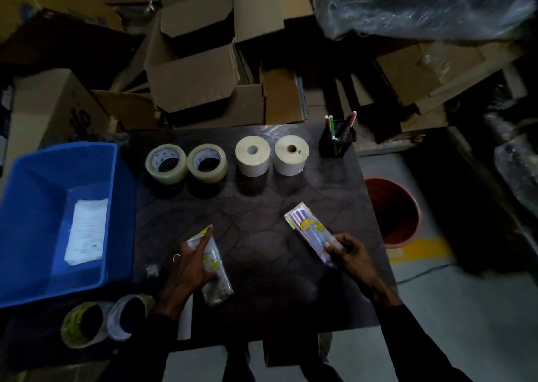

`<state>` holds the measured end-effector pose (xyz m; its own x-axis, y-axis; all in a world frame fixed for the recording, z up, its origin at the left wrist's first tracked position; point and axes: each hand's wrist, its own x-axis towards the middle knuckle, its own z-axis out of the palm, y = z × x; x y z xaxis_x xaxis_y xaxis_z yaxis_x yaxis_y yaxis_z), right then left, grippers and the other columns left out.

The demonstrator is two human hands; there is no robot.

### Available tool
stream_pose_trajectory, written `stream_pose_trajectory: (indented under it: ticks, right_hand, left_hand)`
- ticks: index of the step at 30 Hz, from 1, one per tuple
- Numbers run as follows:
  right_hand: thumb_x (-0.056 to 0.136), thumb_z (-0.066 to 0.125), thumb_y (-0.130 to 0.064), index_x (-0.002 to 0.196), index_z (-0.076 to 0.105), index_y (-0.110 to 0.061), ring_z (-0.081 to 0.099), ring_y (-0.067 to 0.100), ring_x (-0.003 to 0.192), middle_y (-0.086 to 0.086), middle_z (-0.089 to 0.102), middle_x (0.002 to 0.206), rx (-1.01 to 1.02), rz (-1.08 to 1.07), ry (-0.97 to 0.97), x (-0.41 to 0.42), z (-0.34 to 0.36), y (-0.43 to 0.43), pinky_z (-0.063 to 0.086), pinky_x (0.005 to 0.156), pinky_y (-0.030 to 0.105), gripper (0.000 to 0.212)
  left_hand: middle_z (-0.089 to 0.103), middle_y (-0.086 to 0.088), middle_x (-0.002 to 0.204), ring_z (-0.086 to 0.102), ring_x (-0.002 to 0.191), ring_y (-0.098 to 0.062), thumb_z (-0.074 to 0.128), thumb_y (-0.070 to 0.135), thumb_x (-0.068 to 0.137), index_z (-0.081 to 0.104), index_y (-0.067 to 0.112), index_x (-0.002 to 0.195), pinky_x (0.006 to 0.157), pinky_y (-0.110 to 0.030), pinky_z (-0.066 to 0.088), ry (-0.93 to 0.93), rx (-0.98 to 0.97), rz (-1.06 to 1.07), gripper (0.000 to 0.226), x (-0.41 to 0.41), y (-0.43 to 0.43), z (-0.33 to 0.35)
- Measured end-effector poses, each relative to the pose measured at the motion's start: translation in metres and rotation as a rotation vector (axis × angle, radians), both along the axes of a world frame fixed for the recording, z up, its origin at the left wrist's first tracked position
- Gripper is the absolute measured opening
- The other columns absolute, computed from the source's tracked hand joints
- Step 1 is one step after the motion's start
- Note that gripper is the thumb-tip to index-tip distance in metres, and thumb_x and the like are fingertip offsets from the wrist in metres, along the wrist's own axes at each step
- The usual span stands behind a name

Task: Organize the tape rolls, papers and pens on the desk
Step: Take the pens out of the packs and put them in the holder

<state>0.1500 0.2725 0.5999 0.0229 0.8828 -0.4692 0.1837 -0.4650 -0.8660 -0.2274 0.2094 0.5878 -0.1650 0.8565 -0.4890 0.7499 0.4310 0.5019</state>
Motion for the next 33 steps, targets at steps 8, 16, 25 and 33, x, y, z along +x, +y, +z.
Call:
stream_pose_trajectory:
  ticks: [8, 16, 25, 33]
  right_hand:
    - [0.086, 0.073, -0.006, 0.091, 0.066, -0.001, 0.055, 0.009, 0.053, 0.012, 0.065, 0.075, 0.052, -0.157, 0.161, -0.022, 0.055, -0.003, 0.043, 0.046, 0.018, 0.010]
    - [0.085, 0.071, -0.001, 0.098, 0.065, 0.002, 0.061, 0.011, 0.060, 0.011, 0.069, 0.078, 0.113, -0.185, 0.297, -0.043, 0.114, -0.020, 0.049, 0.051, 0.019, 0.015]
    - [0.097, 0.057, -0.014, 0.094, 0.062, -0.003, 0.060, 0.020, 0.061, 0.016, 0.063, 0.079, 0.020, -0.364, 0.452, -0.028, 0.138, -0.037, 0.057, 0.058, 0.031, 0.013]
    - [0.078, 0.076, -0.008, 0.103, 0.070, -0.005, 0.069, 0.023, 0.093, 0.019, 0.072, 0.104, 0.379, -0.461, 0.295, -0.031, 0.136, -0.041, 0.057, 0.081, 0.033, 0.026]
  left_hand:
    - [0.057, -0.002, 0.136, 0.053, 0.127, -0.022, 0.075, 0.066, 0.065, 0.023, 0.046, 0.146, 0.106, -0.040, 0.044, -0.114, 0.108, -0.069, 0.098, 0.034, 0.050, 0.087]
    - [0.066, -0.008, 0.113, 0.067, 0.097, -0.019, 0.070, 0.017, 0.084, 0.058, 0.030, 0.119, 0.077, -0.040, 0.059, -0.866, 0.386, 0.046, 0.039, 0.176, 0.068, 0.143]
    - [0.068, -0.004, 0.098, 0.066, 0.079, 0.001, 0.069, -0.017, 0.076, 0.062, 0.007, 0.116, 0.073, -0.019, 0.055, -0.944, 0.455, 0.082, 0.047, 0.187, 0.105, 0.152]
    - [0.070, -0.002, 0.094, 0.069, 0.082, -0.009, 0.068, -0.010, 0.080, 0.064, 0.011, 0.115, 0.061, -0.033, 0.060, -1.117, 0.314, 0.088, 0.041, 0.201, 0.122, 0.164]
